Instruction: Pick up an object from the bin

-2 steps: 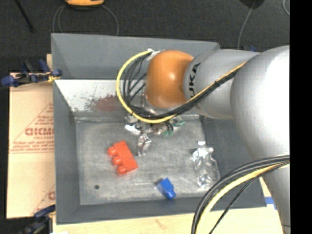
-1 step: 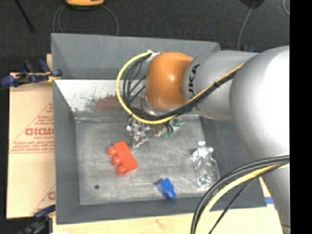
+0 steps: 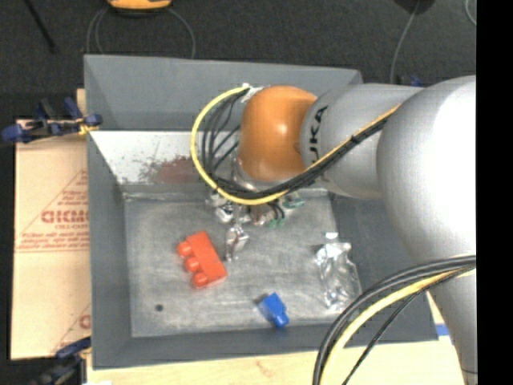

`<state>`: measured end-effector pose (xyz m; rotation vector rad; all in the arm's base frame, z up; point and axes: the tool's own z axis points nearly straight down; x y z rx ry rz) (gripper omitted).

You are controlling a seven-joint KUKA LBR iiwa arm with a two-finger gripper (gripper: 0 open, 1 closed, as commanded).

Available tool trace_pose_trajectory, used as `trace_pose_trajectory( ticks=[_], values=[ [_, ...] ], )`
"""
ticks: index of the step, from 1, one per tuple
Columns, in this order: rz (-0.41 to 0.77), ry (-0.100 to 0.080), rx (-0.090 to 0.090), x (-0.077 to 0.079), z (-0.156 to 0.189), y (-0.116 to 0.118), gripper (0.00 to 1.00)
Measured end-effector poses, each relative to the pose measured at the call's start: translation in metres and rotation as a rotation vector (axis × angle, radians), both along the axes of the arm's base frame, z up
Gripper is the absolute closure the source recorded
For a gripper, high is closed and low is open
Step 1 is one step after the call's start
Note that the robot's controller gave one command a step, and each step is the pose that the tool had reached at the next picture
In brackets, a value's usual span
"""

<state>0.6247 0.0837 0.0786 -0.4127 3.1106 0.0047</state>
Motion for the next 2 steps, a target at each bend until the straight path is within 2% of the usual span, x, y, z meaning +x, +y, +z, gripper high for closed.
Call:
trace_pose_trajectory(
  ticks=[1,2],
  values=[
    [0.35,-0.013,-0.007,-0.021,-0.003,0.038,0.0],
    [0.753,-0.012,-0.008,-0.034,-0.004,0.074,0.0]
  ],
)
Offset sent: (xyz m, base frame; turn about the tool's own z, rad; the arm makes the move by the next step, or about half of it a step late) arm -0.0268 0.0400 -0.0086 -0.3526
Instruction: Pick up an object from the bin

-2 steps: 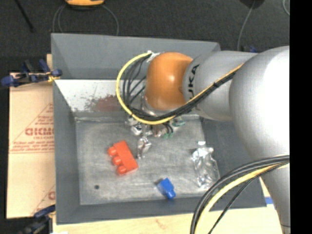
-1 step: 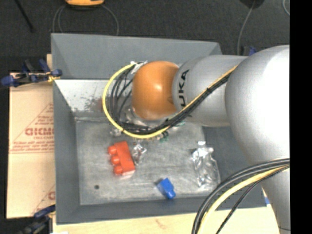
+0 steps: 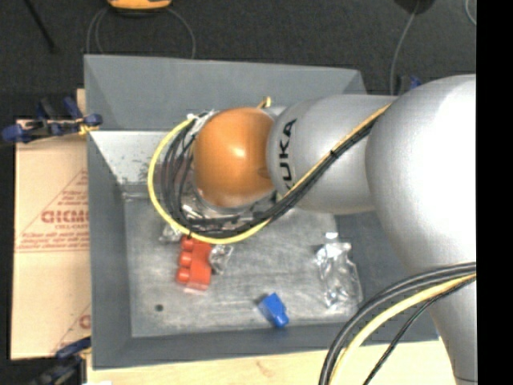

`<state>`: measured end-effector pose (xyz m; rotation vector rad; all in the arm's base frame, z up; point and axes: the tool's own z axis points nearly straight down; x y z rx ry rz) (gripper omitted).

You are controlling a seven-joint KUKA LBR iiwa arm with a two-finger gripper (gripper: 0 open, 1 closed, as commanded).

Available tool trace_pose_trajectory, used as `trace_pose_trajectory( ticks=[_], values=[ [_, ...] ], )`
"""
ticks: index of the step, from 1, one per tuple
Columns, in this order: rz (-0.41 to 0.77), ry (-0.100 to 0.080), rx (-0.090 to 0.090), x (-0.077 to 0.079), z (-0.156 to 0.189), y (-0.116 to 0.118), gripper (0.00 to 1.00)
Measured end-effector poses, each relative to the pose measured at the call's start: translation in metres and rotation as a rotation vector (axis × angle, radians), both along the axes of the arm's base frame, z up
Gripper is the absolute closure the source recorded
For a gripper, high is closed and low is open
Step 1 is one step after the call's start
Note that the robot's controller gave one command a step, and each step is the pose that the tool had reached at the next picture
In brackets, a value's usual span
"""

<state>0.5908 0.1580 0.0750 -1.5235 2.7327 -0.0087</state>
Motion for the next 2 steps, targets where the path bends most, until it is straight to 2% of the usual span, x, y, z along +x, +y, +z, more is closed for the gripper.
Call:
trace_pose_trajectory(
  ticks=[1,2],
  values=[
    [-0.005,-0.002,0.006,0.001,0.002,0.002,1.0],
    [0.021,0.001,0.001,0.015,0.129,0.001,1.0]
  ],
)
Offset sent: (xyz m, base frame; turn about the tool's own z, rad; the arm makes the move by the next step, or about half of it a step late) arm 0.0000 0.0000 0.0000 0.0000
